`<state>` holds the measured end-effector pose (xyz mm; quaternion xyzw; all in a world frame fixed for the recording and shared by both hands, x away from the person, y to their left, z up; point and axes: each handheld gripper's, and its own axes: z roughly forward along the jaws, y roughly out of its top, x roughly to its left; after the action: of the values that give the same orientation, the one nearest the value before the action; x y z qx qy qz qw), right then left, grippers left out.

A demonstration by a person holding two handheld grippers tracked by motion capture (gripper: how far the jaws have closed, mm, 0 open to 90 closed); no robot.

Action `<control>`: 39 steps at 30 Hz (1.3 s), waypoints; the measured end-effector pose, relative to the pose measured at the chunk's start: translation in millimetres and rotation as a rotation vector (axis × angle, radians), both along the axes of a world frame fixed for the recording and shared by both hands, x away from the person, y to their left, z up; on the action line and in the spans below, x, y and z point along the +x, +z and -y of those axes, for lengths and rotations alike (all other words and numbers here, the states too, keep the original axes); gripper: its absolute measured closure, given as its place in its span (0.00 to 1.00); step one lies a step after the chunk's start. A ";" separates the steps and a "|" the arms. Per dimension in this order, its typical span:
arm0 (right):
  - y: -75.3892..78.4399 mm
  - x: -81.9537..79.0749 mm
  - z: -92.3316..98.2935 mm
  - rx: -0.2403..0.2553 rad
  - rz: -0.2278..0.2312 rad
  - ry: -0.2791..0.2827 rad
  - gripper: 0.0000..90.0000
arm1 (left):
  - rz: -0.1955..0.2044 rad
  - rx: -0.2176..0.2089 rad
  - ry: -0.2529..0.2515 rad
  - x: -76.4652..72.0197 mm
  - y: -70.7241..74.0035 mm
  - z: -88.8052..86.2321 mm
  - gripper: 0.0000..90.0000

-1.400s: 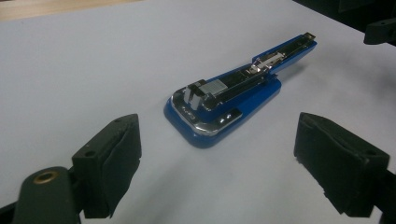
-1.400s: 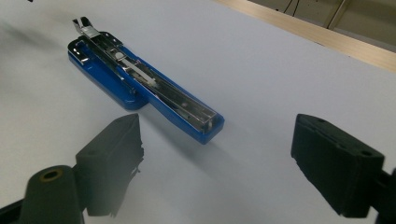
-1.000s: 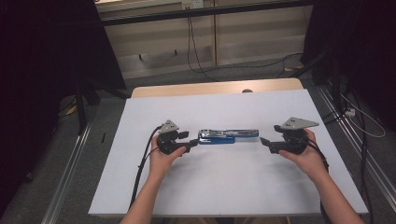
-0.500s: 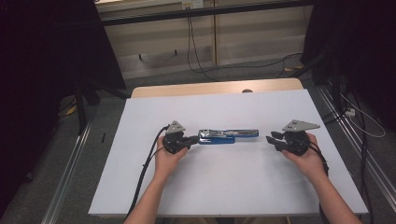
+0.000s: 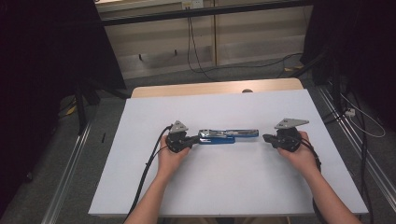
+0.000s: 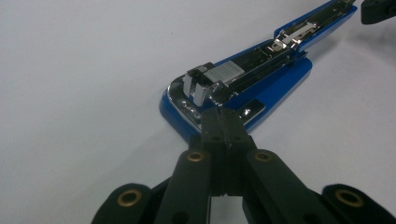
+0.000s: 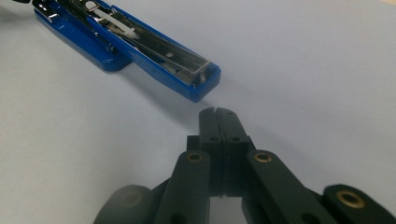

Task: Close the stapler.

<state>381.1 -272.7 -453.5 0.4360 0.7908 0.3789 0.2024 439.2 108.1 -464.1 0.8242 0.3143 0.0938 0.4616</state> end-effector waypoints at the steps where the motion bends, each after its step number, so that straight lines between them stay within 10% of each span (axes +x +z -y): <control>1: 0.0 0.7 -0.2 -0.003 -0.001 0.002 1.00 | 0.003 0.000 -0.004 0.2 0.0 0.2 1.00; 39: -1.9 12.5 -14.1 -0.024 -0.033 0.065 1.00 | 0.030 -0.007 -0.010 3.6 -0.8 4.6 1.00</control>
<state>393.6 -258.6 -455.4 0.4137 0.8123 0.3686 0.1822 442.8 103.5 -464.9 0.8227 0.3036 0.1026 0.4695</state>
